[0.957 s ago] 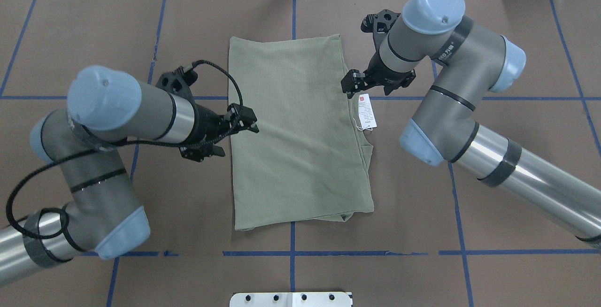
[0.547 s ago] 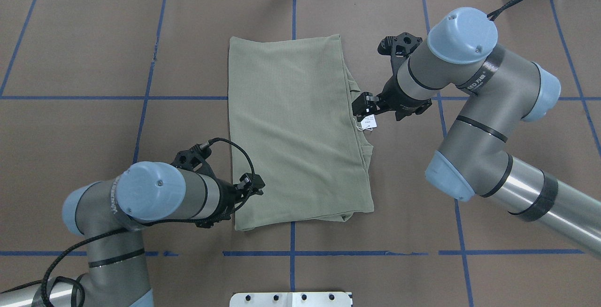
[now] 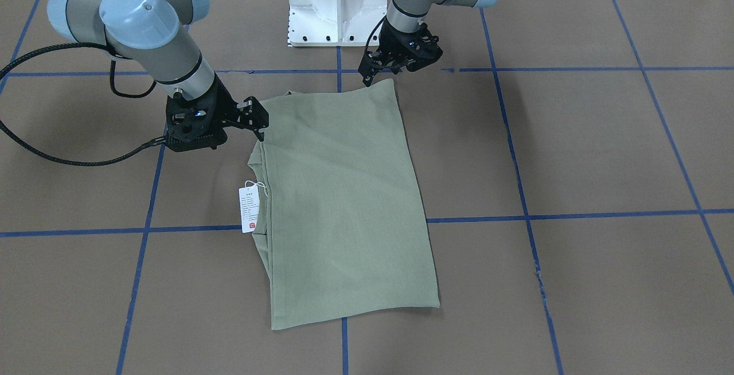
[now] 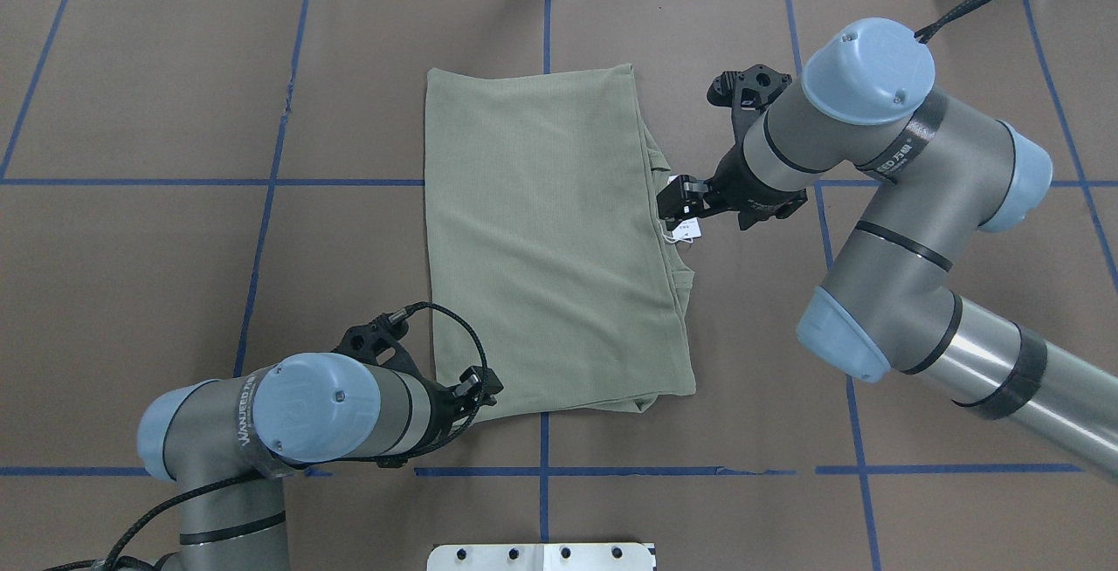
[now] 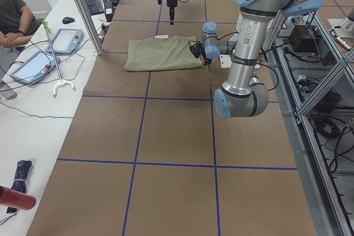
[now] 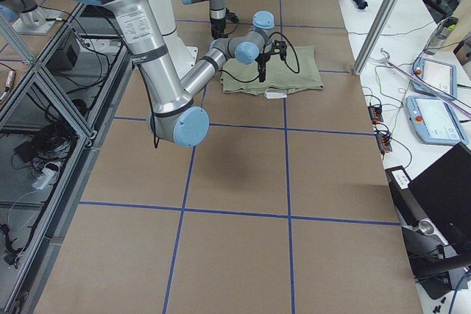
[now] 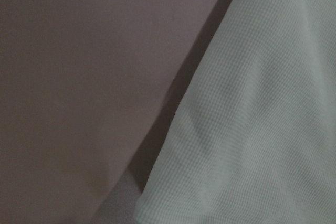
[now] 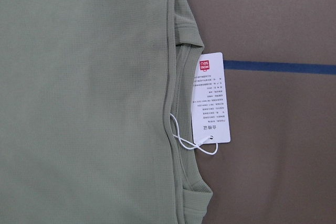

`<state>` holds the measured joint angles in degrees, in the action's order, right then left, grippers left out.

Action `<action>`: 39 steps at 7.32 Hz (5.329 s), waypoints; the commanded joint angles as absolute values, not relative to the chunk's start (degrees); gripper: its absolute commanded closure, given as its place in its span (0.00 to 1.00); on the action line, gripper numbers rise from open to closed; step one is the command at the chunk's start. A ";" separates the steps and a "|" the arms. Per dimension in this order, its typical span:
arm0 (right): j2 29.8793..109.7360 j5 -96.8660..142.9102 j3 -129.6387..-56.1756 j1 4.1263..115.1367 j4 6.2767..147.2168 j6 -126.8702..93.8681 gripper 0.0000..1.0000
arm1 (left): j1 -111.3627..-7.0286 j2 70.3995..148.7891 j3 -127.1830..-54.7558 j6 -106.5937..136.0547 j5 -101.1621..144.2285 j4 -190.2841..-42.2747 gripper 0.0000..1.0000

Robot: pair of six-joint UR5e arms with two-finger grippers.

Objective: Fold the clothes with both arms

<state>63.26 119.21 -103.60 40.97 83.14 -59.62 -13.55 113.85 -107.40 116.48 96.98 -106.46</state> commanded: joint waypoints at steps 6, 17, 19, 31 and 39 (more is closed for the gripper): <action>63.28 119.01 -103.27 40.61 82.97 -59.59 0.00 | -14.33 114.17 -106.79 116.54 95.10 -104.33 0.33; 68.29 100.39 -109.78 19.72 83.66 -110.27 0.00 | -13.71 114.61 -112.85 115.40 95.10 -99.76 1.00; 67.41 100.28 -109.42 17.49 87.97 -111.36 0.00 | -13.80 114.61 -113.72 115.31 95.62 -99.67 1.00; 65.39 98.26 -105.29 16.79 87.71 -111.45 0.00 | -13.89 114.79 -113.99 115.40 95.80 -99.67 1.00; 64.78 98.35 -105.99 16.35 87.72 -111.27 1.00 | -13.89 114.70 -113.64 115.31 95.71 -99.76 1.00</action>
<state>65.04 98.45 -105.58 16.35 87.83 -111.04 -13.90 114.68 -113.78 115.38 95.71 -99.72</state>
